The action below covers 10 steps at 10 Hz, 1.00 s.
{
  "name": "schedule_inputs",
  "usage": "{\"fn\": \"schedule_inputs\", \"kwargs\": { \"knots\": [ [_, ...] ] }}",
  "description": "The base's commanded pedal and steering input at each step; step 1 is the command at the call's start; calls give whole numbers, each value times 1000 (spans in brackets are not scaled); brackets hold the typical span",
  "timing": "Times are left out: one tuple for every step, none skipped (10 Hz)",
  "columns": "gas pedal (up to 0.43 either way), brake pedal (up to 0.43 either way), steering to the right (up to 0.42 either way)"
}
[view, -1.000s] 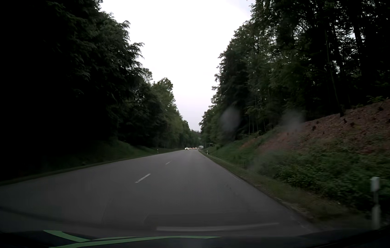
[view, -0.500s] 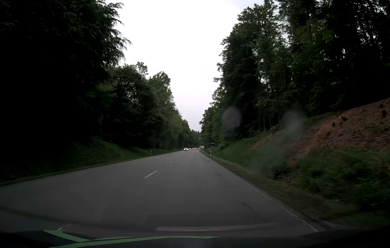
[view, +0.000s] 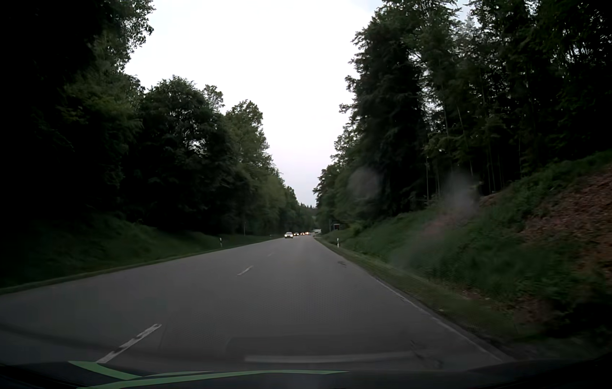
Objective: Follow the waypoints while adhering to traffic rules and regulations
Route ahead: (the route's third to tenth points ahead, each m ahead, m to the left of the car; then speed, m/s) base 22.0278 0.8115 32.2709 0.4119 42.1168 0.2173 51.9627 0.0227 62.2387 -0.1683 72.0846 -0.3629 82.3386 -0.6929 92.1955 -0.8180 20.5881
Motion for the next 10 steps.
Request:
{"fn": "schedule_inputs", "kwargs": {
  "knots": [
    [98, 0, 0],
    [87, 0, 0],
    [87, 0, 0],
    [87, 0, 0],
    [87, 0, 0],
    [87, 0, 0],
    [87, 0, 0],
    [87, 0, 0],
    [87, 0, 0],
    [87, 0, 0]
  ]
}}
